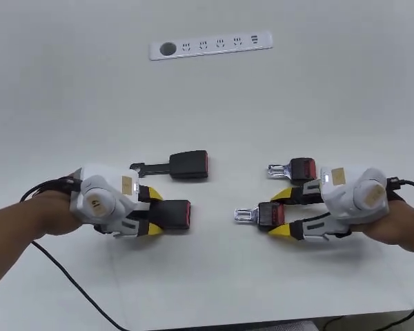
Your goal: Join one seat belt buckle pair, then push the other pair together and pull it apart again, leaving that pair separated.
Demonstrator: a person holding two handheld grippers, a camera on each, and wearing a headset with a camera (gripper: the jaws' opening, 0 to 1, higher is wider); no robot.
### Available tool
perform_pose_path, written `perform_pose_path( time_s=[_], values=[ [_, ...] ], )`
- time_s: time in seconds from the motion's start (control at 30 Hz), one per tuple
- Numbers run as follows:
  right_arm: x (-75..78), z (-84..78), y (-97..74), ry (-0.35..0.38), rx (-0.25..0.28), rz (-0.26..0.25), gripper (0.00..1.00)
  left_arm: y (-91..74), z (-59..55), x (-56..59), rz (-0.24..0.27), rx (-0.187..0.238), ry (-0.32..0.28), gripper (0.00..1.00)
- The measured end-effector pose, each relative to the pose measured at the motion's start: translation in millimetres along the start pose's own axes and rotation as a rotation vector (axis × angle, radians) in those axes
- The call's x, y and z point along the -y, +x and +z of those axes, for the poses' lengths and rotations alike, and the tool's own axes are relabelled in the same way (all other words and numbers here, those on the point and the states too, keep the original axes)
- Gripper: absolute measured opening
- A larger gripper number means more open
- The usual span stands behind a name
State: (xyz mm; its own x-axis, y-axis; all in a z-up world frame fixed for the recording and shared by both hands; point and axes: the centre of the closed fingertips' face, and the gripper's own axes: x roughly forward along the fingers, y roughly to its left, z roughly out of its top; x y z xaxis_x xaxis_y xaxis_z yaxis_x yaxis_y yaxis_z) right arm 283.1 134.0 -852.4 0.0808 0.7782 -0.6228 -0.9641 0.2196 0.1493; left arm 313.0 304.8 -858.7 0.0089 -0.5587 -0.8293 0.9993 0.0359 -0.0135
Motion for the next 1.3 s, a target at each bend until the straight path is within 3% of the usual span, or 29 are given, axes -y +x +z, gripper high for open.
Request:
perform_pose_path(
  time_s=[0.63,1.3],
  values=[
    [-2.9,30.1,36.9,0.002,0.053,0.020,0.37,0.6,-2.5,-0.3,0.005,-0.007,-0.013,0.35],
    [-0.1,50.0,62.1,0.025,0.062,0.038,0.37,1.1,-0.8,-0.3,0.021,-0.010,-0.035,0.35]
  ],
)
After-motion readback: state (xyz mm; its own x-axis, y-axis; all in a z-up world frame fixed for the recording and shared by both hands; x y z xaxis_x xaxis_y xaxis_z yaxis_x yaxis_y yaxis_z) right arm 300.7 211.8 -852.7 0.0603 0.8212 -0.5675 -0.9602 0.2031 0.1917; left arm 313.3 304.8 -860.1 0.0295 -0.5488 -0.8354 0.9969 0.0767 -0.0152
